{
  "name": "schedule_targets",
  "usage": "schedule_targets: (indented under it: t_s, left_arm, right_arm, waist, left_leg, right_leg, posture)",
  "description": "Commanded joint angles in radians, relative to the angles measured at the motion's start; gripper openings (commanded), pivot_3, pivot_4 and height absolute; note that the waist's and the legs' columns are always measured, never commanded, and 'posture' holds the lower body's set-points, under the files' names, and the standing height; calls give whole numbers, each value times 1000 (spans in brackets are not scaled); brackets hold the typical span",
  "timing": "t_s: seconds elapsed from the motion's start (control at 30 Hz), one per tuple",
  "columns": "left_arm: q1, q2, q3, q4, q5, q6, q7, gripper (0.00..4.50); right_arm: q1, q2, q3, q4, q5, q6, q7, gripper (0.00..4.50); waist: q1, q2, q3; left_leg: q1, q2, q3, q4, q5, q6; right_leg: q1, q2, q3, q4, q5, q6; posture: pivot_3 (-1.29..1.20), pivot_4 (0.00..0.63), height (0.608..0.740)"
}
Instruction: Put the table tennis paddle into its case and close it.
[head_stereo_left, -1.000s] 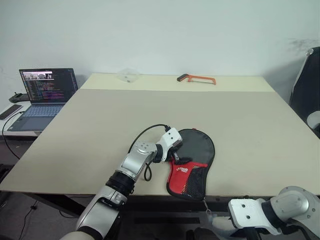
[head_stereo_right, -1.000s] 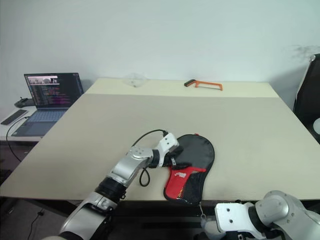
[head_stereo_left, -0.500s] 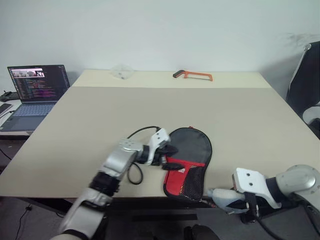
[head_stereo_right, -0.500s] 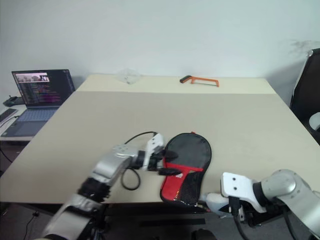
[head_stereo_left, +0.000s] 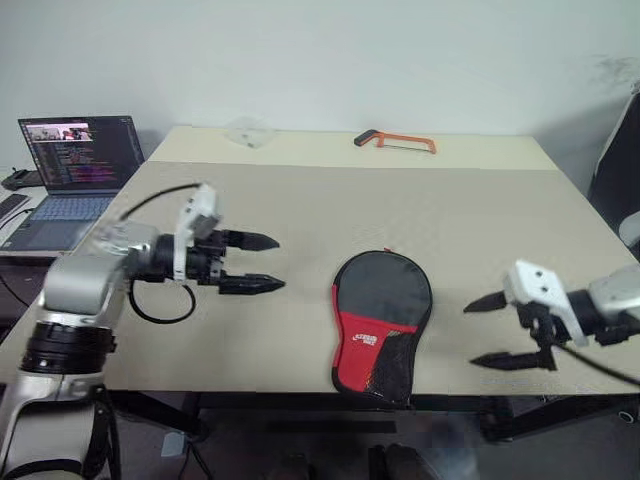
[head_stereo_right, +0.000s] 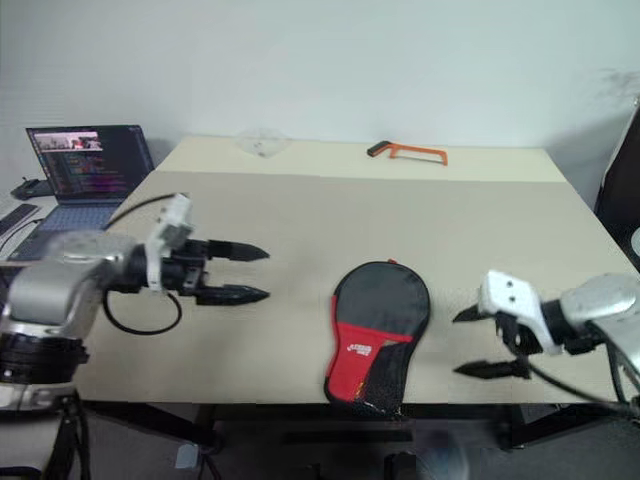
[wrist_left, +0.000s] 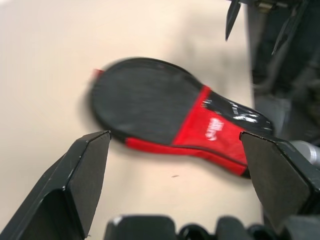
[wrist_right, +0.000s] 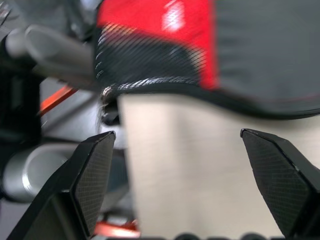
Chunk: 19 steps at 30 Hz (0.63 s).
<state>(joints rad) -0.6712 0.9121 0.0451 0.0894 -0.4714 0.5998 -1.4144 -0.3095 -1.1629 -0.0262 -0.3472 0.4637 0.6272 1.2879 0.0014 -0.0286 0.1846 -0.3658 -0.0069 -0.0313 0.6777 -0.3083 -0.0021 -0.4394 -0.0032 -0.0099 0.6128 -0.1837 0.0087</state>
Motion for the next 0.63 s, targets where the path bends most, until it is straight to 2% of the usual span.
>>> schedule_targets:
  t_s: [0.03,0.13,0.23,0.33,0.43,0.63]
  left_arm:
    - [18,178,117,-31,-53,38,-93,4500]
    - [44,318,139,-1,-30,23,-131,4500]
    - [67,381,135,61,-10,-21,-152,4500]
    - [128,398,105,78,37,-81,-135,4500]
    - [183,379,91,21,39,-53,-92,4500]
    - [320,381,197,-105,-28,26,-64,4500]
  right_arm:
    - [33,-74,-179,31,54,32,46,4440]
    - [106,-121,-274,60,34,16,76,4440]
    - [105,-147,-286,89,13,-21,75,4440]
    - [63,-146,-248,92,8,-39,57,4440]
    - [12,-134,-192,83,6,-54,51,4440]
    - [-200,-78,-39,159,-39,-87,52,4440]
  waist:
    - [-2,1,1]
    - [-3,2,2]
    - [-3,4,3]
    - [-4,6,4]
    - [-5,6,4]
    - [-10,5,6]
  left_leg:
    - [-1,0,1,0,0,0]
    - [-1,1,3,-2,-1,0]
    - [0,1,4,-1,-2,0]
    - [2,1,6,0,-2,1]
    - [3,1,7,1,-2,0]
    - [2,1,7,2,-2,0]
  right_leg:
    - [-1,0,0,0,0,0]
    - [-3,-1,1,1,-2,-2]
    - [-2,-5,1,1,-2,-2]
    - [-2,-5,2,2,-2,-1]
    - [-3,-4,2,8,-3,-2]
    - [-7,-4,3,15,-5,-5]
  posture:
    - [0,150,740]
    - [0,150,740]
    - [0,150,740]
    - [0,150,740]
    - [0,150,740]
    - [0,150,740]
